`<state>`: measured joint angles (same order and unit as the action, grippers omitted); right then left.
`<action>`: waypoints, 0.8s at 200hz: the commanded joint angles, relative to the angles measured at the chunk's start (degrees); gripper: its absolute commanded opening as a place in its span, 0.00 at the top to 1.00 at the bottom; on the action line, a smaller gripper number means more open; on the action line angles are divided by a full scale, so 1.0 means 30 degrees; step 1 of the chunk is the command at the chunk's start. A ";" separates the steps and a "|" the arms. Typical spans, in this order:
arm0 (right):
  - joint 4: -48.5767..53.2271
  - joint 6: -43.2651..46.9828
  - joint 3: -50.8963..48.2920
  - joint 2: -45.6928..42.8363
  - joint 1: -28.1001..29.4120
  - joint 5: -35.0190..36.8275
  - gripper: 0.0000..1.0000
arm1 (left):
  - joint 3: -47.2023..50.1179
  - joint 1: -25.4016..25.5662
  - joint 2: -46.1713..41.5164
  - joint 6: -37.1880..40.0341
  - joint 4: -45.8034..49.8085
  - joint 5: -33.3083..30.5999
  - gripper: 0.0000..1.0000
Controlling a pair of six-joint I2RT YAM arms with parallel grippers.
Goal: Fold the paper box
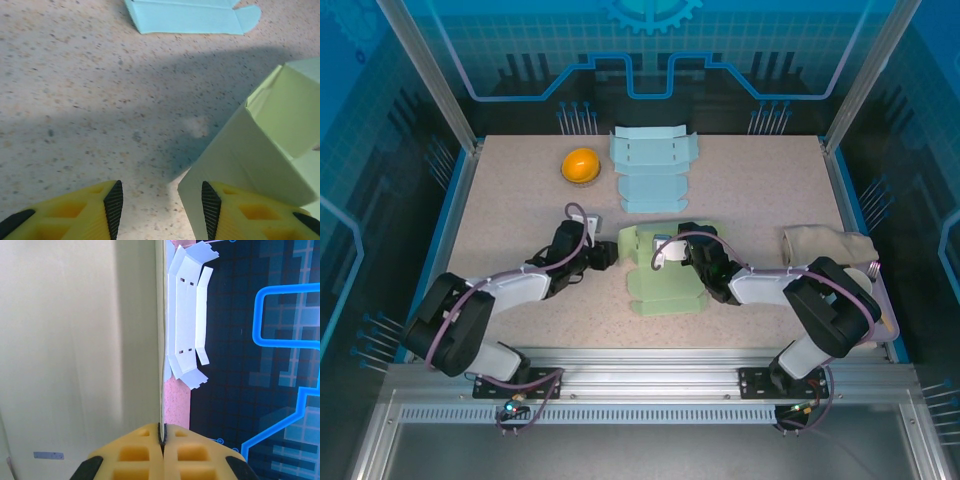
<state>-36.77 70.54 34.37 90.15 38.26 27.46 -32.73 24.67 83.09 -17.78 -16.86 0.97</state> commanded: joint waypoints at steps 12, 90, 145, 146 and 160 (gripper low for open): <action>0.0476 -0.0430 0.0178 -0.0169 0.0156 -0.0248 1.00 | -0.0830 0.0487 0.0494 0.0274 -0.0586 0.0990 0.51; 0.0449 -0.0663 -0.0001 -0.0233 0.0206 -0.0183 1.00 | -0.1621 0.1618 0.1741 0.0009 -0.0715 0.1353 0.51; 0.0548 -0.0579 -0.0160 -0.0225 0.0254 -0.0224 1.00 | -0.1933 0.2036 0.2416 -0.0153 -0.0887 0.1165 0.52; 0.0559 -0.0577 -0.0169 -0.0225 0.0239 -0.0236 1.00 | -0.1942 0.2020 0.2418 -0.0160 -0.0900 0.1182 0.52; 0.0568 -0.0444 -0.0294 -0.0166 0.0283 -0.0277 1.00 | -0.2006 0.2066 0.2592 -0.0211 -0.1009 0.1238 0.52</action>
<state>-36.47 69.91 34.37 90.15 38.26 27.66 -36.84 30.39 89.45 -17.98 -18.39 3.53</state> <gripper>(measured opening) 0.043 0.485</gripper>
